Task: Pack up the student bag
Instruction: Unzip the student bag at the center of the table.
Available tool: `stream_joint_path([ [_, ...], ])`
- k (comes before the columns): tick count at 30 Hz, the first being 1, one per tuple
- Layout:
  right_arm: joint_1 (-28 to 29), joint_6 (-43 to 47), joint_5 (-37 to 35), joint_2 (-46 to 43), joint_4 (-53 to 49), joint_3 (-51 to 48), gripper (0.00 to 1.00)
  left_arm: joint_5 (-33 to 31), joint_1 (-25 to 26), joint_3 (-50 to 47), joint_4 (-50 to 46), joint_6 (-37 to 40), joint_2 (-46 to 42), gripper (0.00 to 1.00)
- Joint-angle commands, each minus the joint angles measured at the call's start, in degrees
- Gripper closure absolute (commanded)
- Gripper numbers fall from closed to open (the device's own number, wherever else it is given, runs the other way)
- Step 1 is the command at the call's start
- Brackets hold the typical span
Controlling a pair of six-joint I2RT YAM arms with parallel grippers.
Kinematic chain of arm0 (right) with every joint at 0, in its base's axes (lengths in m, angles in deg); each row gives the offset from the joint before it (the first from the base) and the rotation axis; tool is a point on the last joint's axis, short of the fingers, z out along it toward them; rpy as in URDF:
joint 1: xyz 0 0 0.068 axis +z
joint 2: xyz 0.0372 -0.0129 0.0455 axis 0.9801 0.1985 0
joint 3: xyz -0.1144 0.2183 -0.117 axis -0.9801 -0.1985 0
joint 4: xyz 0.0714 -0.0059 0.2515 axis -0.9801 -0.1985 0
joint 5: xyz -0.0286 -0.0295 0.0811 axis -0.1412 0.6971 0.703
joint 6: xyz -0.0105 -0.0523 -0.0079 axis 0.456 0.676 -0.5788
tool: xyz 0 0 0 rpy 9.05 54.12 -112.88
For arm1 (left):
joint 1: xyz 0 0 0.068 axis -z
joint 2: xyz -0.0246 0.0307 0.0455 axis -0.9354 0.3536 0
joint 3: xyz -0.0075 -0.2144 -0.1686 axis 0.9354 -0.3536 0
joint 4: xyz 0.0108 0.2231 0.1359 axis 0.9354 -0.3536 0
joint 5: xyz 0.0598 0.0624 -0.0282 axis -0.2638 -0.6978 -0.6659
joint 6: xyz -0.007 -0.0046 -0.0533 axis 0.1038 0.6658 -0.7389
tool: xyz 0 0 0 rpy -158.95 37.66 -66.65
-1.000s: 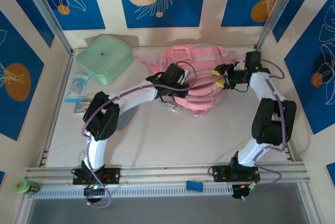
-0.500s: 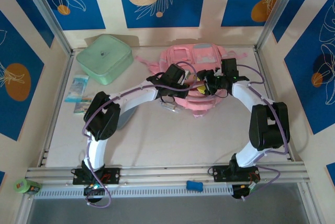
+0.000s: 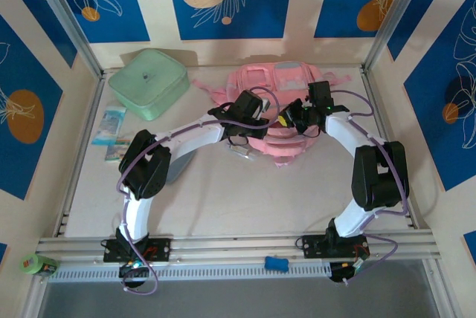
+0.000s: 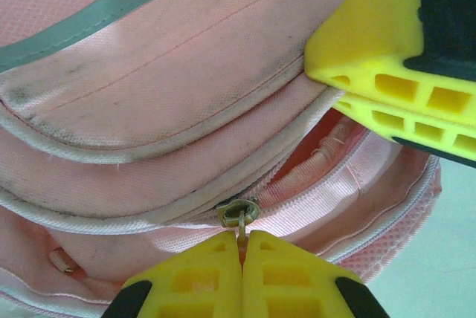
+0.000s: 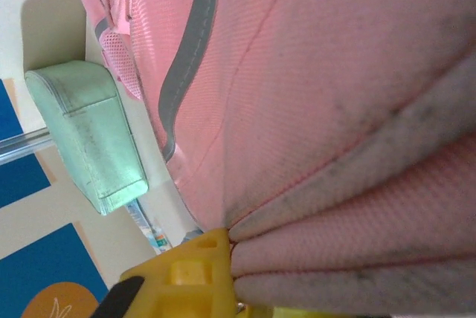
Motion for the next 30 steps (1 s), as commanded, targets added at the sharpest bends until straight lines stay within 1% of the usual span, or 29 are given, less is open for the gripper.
stream_joint_path([
  [1, -2.86, 2.06, 2.13, -1.89, -1.01, 2.15, 1.0, -3.69, -1.43, -0.99, -1.17, 3.53, -2.86, 1.0],
  [4, -4.31, 4.18, 2.63, -3.56, -5.05, 3.42, 1.0, -6.47, -3.91, -3.25, -2.26, 6.83, -4.82, 1.0],
  [6, -5.33, 4.26, 3.64, -5.21, -5.5, 2.78, 1.0, -8.12, -5.86, -5.41, -1.83, 8.66, -6.34, 1.0],
  [8, -6.75, 3.48, 6.06, -6.68, -4.31, 1.67, 1.0, -7.92, -8.11, -7.45, -0.66, 10.63, -7.39, 1.0],
  [10, -7.81, 3.32, 8.55, -7.61, -4.35, 1.44, 1.0, -6.16, -10.59, -8.69, 0.8, 12.53, -7.43, 1.0],
  [13, -8.23, 4.49, 9.6, -8.81, -5.91, 1.45, 1.0, -5.37, -13.45, -8.83, 2.8, 13.57, -6.3, 1.0],
  [17, -8.49, 5.58, 10.01, -9.31, -6.65, 1.18, 1.0, -4.09, -15.87, -6.1, 6.11, 14.24, -3.02, 1.0],
  [20, -8.49, 6.36, 10.6, -8.85, -6.67, 1.35, 1.0, -2.99, -17.37, -2.14, 6.5, 14.19, 0.1, 1.0],
  [25, -6.33, 5.75, 10.66, -7.71, -1.84, 0.36, 1.0, -0.97, -18.12, 2.92, 5.53, 13.36, 3.23, 1.0],
  [27, -5.49, 5.36, 12.01, -7.06, 0.9, 0.21, 1.0, 0.21, -18.13, 2.19, 5.63, 12.47, 2.57, 1.0],
  [28, -5.17, 5.67, 12.43, -6.69, 1.32, 0.43, 1.0, 0.92, -18.14, 0.93, 5.73, 12.11, 1.77, 0.97],
  [29, -5.0, 6.3, 12.69, -6.43, 0.93, 0.77, 0.96, 1.37, -18.19, -0.12, 5.51, 11.76, 0.82, 0.88],
  [30, -4.9, 7.35, 12.72, -6.33, -0.25, 1.28, 0.89, 2.06, -18.14, -1.35, 4.79, 11.11, -0.46, 0.81],
])
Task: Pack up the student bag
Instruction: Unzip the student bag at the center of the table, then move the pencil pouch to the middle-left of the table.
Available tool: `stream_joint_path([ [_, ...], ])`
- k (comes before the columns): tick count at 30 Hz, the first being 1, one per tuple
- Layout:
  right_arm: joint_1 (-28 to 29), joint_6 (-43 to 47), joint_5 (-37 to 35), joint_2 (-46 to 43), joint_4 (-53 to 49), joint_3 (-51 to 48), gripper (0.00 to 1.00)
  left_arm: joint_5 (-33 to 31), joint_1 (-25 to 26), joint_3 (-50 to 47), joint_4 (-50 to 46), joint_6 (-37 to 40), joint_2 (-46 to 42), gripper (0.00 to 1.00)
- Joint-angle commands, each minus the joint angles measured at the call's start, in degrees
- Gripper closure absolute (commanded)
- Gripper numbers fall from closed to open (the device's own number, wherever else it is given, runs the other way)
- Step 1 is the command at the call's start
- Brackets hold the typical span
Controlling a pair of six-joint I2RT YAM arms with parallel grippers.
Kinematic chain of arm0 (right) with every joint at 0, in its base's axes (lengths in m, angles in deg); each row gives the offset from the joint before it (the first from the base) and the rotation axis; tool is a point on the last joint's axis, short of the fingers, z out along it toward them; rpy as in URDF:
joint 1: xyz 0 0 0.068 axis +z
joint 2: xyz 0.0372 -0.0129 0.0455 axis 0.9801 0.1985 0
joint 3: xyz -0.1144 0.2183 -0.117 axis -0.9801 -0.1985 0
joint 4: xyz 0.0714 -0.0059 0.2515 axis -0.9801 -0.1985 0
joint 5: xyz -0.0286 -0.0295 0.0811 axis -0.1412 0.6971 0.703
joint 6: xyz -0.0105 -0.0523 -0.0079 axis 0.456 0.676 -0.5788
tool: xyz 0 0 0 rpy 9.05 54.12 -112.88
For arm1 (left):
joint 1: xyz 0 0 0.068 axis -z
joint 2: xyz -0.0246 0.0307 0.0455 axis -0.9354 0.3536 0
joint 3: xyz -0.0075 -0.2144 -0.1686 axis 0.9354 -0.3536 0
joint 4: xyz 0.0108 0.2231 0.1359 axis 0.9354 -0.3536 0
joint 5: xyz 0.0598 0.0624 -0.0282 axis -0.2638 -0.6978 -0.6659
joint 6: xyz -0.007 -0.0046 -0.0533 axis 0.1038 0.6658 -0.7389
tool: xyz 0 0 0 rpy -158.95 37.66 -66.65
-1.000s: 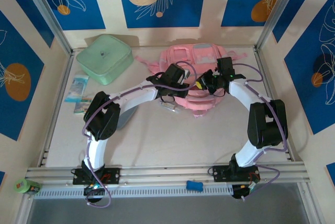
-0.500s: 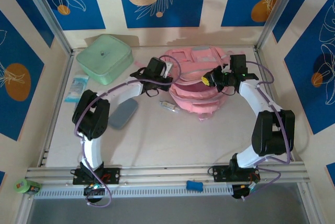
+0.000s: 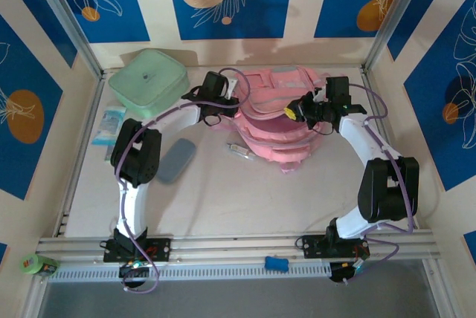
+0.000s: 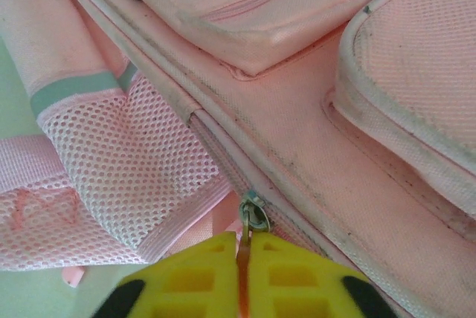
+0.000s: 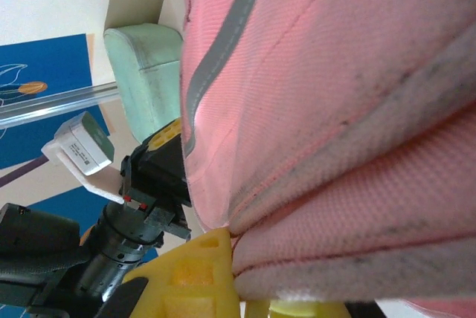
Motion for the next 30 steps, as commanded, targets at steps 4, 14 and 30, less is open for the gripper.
stream_joint_path([
  [4, 0.35, 8.71, -2.03, -2.75, -5.59, 0.09, 0.58, 3.01, -2.38, -9.77, -3.0, -4.87, -12.02, 0.63],
  [14, 6.69, 19.06, -5.61, -12.64, -16.02, -6.45, 0.33, -4.87, -6.76, -22.11, -18.82, -8.18, -28.32, 0.42],
  [30, 28.8, 15.34, -10.03, -11.39, -5.42, -14.78, 0.24, 0.5, -22.46, -36.6, -18.16, -11.06, -30.83, 0.23],
])
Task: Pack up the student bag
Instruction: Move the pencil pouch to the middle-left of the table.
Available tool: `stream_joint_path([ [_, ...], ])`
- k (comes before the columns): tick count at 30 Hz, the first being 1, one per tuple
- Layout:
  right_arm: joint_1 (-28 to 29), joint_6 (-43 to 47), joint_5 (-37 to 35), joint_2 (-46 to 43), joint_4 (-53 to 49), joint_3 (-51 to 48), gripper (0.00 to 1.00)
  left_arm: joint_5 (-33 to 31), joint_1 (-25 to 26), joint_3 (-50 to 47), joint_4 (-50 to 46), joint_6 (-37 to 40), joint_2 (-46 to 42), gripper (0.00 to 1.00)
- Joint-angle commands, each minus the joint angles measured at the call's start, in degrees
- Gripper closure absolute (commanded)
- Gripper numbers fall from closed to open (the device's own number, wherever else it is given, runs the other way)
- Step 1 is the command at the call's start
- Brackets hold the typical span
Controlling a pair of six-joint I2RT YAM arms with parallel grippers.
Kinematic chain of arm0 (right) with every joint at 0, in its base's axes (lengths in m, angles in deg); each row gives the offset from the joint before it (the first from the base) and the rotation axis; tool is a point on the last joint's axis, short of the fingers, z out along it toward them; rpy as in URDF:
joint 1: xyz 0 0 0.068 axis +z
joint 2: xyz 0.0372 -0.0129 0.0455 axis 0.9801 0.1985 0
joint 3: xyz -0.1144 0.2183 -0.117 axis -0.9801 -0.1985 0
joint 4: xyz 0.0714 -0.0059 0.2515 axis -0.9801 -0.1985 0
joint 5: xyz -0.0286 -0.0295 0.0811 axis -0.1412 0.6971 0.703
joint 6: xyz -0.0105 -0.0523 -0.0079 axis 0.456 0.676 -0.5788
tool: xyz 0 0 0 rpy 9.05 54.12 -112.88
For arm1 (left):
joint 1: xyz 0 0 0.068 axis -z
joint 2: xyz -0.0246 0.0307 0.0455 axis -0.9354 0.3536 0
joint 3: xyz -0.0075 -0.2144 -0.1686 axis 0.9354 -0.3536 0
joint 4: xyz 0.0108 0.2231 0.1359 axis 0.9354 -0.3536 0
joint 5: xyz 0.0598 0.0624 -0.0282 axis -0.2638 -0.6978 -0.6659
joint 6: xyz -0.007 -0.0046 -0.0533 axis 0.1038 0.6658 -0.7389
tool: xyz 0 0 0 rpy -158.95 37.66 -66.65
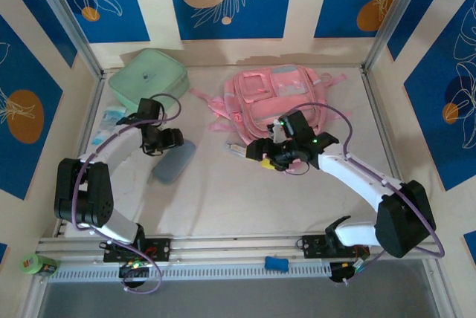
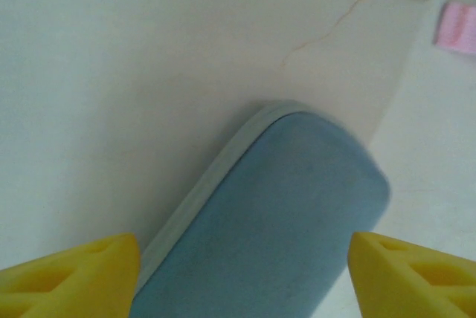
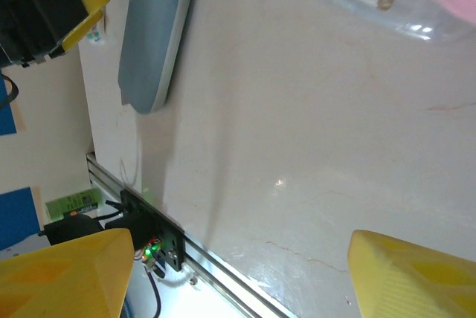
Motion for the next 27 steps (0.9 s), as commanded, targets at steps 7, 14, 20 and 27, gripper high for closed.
stream_joint_path([
  [7, 1.86, -1.11, -1.21, 2.9, 3.42, -1.73, 0.24, 7.48, -3.13, -5.87, 1.94, -1.85, -0.4, 0.21],
  [14, 1.21, 0.91, -0.58, 4.94, 2.58, -0.87, 0.24, 13.35, -1.07, -13.73, 6.42, -11.04, -7.83, 0.21],
  [20, 2.02, 2.2, 0.69, 9.88, 3.07, 2.4, 0.25, 10.83, 7.42, -19.74, 11.47, -21.79, -14.44, 0.23],
  [27, 7.39, 3.2, 1.36, 20.42, 4.06, 10.3, 0.32, 5.68, 5.53, -21.58, 10.08, -20.55, -17.96, 0.31],
])
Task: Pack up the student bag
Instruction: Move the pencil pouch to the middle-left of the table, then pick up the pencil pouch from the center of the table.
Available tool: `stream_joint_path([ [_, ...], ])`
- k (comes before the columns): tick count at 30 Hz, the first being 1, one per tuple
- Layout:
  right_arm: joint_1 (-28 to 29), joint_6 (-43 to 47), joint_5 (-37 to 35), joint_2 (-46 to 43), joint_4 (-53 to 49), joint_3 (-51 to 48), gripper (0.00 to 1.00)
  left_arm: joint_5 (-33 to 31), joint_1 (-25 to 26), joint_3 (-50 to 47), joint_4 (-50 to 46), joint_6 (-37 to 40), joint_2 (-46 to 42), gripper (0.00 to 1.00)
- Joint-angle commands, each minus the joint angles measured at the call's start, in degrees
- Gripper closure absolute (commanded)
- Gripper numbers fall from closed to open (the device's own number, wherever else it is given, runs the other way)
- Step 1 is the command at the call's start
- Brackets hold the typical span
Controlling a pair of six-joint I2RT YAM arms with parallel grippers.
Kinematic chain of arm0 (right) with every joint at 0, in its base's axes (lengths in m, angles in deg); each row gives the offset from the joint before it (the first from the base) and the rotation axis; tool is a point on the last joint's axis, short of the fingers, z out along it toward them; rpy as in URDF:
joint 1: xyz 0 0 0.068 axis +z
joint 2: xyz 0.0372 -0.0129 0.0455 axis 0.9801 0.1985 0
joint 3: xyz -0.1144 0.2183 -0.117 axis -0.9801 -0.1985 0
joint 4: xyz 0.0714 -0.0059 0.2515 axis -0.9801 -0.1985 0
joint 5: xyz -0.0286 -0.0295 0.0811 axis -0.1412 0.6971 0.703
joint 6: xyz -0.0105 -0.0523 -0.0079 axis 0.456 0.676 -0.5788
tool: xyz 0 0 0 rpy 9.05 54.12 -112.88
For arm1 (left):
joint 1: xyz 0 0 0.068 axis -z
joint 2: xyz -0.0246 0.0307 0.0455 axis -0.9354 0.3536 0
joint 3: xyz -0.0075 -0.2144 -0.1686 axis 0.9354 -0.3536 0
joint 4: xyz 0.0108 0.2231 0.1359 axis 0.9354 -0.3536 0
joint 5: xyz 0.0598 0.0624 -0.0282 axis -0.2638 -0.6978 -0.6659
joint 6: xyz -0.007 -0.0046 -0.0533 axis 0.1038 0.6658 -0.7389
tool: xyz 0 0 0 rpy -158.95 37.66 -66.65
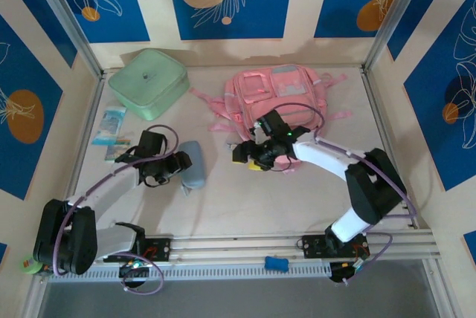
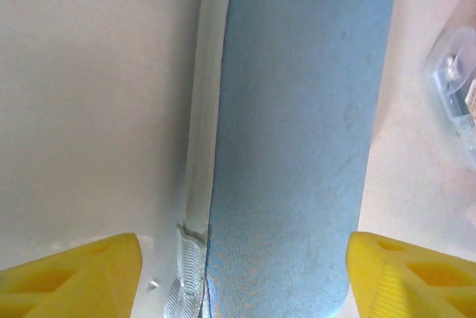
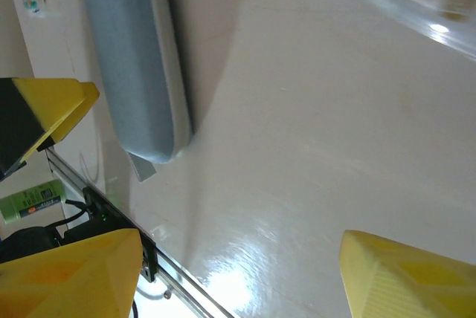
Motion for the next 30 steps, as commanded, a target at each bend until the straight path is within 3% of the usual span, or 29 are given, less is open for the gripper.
stream_joint_path([
  [1, 2.73, 1.12, 1.41, 4.58, 1.15, 4.17, 0.32, -0.97, -1.27, 1.32, -0.37, 0.2, 2.22, 0.33],
  [10, 7.42, 1.2, 1.75, 18.03, 3.23, 15.52, 0.31, 2.42, -1.53, -3.89, 12.5, -3.95, 4.55, 0.51],
  [15, 8.43, -0.03, 3.47, 23.99, 5.27, 19.65, 0.31, 4.53, -1.65, -4.86, 15.42, -3.73, 8.0, 0.56],
  [22, 9.07, -0.9, 4.58, 30.71, 5.73, 24.38, 0.3, 10.76, -1.69, -7.32, 23.66, -6.49, 11.2, 0.68],
  [30, 9.19, -4.2, 10.55, 27.78, 12.78, 22.22, 0.32, 12.43, -1.6, -8.77, 23.23, -7.42, 10.76, 0.75],
])
